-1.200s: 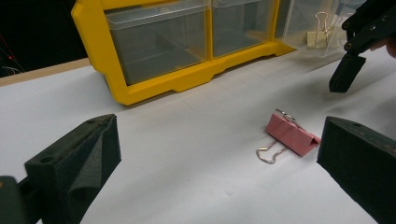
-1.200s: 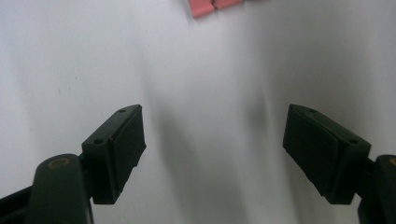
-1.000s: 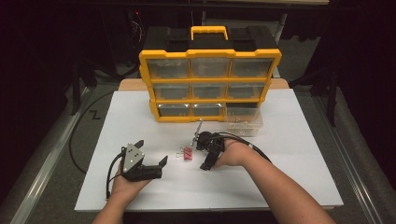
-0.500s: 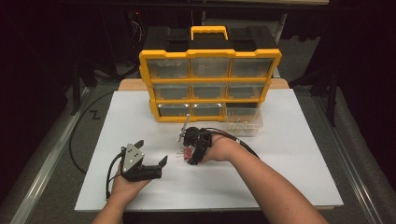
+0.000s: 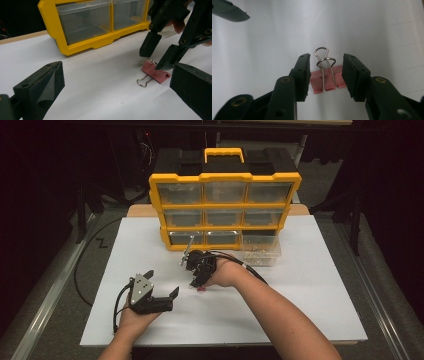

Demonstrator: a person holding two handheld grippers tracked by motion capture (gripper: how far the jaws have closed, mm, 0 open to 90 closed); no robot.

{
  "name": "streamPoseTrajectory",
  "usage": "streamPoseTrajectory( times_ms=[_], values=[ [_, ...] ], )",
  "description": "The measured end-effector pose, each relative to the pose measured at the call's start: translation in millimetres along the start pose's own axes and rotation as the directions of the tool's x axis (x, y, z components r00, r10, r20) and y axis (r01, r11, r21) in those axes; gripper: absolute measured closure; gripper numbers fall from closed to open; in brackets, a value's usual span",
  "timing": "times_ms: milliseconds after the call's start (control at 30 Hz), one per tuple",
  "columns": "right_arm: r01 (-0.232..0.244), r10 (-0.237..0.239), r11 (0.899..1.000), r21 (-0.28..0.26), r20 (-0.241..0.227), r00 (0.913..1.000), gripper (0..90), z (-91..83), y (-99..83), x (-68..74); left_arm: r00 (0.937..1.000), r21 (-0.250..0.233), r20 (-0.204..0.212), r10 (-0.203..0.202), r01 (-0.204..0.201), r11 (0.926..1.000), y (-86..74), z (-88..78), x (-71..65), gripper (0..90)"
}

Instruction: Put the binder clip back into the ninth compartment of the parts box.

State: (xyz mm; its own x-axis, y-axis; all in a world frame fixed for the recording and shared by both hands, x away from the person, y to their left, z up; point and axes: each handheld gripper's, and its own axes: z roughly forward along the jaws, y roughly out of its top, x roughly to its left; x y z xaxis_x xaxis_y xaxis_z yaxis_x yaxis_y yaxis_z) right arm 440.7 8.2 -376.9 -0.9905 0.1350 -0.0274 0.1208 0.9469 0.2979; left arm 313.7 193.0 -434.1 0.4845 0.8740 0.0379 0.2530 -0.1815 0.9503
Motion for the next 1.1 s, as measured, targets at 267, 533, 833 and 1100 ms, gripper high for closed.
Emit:
streamPoseTrajectory(
  times_ms=[267, 533, 833, 1100],
  values=[
    [0.021, -0.021, 1.0, -0.003, -0.024, 0.9995, 67.5, 6.8, -1.3, -5.6, 1.0, -0.003, 0.003, 0.001, -0.001, 1.0, 0.0, 0.0, 0.3, 0.3],
    [0.059, -0.059, 0.998, 0.01, -0.035, 0.9976, 75.4, 5.7, -0.7, -3.6, 0.9999, 0.0, 0.004, 0.015, -0.015, 0.9999, -0.1, 0.6, -0.8, 0.3],
    [0.061, -0.061, 0.998, -0.004, -0.036, 0.9975, 75.5, -5.4, -3.1, -1.7, 0.9999, 0.0, 0.002, 0.016, -0.016, 0.9999, 0.0, 0.6, -1.2, 0.3],
    [0.067, -0.067, 0.998, 0.007, -0.024, 0.9975, 75.5, -17.2, -8.6, 0.5, 0.9999, 0.001, 0.0, 0.016, -0.016, 0.9999, 0.0, 0.3, -1.2, 0.3]
  ],
)
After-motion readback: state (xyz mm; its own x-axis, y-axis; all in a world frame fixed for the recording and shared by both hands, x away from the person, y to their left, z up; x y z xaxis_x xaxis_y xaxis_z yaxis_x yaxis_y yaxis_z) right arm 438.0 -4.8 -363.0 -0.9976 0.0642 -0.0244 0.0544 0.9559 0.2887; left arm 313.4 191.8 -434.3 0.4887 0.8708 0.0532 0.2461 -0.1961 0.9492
